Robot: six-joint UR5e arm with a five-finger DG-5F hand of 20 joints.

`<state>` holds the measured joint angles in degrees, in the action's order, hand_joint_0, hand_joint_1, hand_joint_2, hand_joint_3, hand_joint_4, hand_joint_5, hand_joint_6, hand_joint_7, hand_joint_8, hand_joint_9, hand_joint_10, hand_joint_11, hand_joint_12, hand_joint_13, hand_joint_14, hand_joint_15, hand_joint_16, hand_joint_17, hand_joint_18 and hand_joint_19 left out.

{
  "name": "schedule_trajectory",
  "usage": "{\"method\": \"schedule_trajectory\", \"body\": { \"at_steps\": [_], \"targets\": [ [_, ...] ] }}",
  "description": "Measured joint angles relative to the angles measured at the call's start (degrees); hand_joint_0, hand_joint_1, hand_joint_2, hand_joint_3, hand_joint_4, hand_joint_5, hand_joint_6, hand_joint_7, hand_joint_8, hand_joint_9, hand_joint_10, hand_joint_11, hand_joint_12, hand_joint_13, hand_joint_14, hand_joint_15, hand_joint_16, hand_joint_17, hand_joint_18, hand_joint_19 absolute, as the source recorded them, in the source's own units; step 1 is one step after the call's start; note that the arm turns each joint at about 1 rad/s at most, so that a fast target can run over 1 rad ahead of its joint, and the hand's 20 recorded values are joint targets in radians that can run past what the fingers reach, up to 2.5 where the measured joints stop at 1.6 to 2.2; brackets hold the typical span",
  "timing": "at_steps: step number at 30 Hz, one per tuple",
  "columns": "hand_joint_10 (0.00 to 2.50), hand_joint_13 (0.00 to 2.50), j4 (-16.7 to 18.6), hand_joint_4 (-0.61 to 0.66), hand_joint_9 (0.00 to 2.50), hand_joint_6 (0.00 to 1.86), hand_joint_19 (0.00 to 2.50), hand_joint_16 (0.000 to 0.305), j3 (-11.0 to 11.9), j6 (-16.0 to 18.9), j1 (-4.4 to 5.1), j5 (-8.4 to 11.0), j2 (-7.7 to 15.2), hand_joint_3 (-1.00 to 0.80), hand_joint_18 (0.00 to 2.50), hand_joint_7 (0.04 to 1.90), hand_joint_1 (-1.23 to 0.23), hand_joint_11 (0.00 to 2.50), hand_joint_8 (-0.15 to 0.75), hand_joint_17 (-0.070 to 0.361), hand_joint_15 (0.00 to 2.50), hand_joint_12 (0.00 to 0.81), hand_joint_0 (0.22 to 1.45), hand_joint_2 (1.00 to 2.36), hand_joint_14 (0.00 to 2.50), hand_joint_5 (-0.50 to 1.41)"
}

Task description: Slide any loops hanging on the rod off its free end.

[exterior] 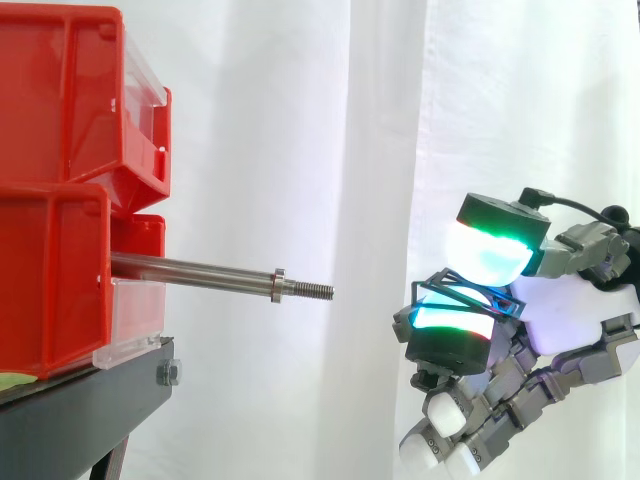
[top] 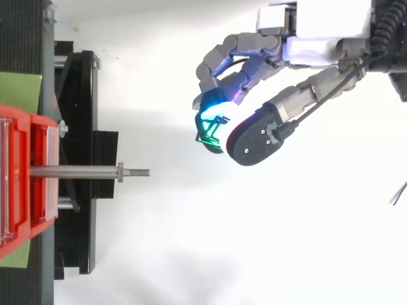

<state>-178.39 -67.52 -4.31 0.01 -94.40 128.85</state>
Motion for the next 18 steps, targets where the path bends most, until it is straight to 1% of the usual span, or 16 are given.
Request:
{"method": "schedule_trajectory", "body": {
  "at_steps": [6,8,9,10,13,15,18],
  "targets": [
    [0.00,0.64,-0.02,0.16,0.76,0.81,0.09,0.045,0.00,0.00,-0.01,-0.02,0.00,-0.50,0.57,1.14,-0.64,0.17,0.268,0.101,0.00,0.261,0.45,1.00,0.00,-0.18],
    [0.01,0.64,-0.02,0.17,0.76,0.81,0.09,0.044,0.01,0.00,-0.01,-0.05,0.00,-0.50,0.57,1.14,-0.60,0.17,0.267,0.100,0.00,0.260,0.46,1.00,0.00,-0.18],
    [0.01,0.64,-0.05,0.16,0.76,0.81,0.09,0.043,0.00,0.00,-0.01,-0.09,0.00,-0.50,0.57,1.14,-0.57,0.18,0.262,0.098,0.00,0.256,0.47,1.00,0.00,-0.18],
    [0.01,0.64,-0.06,0.14,0.76,0.80,0.10,0.041,-0.01,0.00,-0.01,-0.11,0.00,-0.50,0.56,1.19,-0.53,0.18,0.254,0.092,0.00,0.243,0.51,1.00,0.00,-0.17],
    [0.01,0.64,-0.09,0.13,0.77,0.80,0.12,0.038,0.00,0.00,-0.01,-0.15,0.00,-0.50,0.54,1.22,-0.47,0.18,0.245,0.085,0.00,0.228,0.56,1.00,0.00,-0.17],
    [0.01,0.64,-0.10,0.12,0.77,0.80,0.12,0.037,-0.01,0.00,0.00,-0.17,0.00,-0.50,0.54,1.23,-0.46,0.18,0.243,0.084,0.00,0.225,0.58,1.00,0.00,-0.17],
    [0.01,0.64,-0.11,0.11,0.77,0.80,0.12,0.037,-0.03,0.00,0.01,-0.17,0.00,-0.50,0.54,1.23,-0.52,0.18,0.243,0.083,0.00,0.225,0.60,1.00,0.00,-0.17]
  ]
}}
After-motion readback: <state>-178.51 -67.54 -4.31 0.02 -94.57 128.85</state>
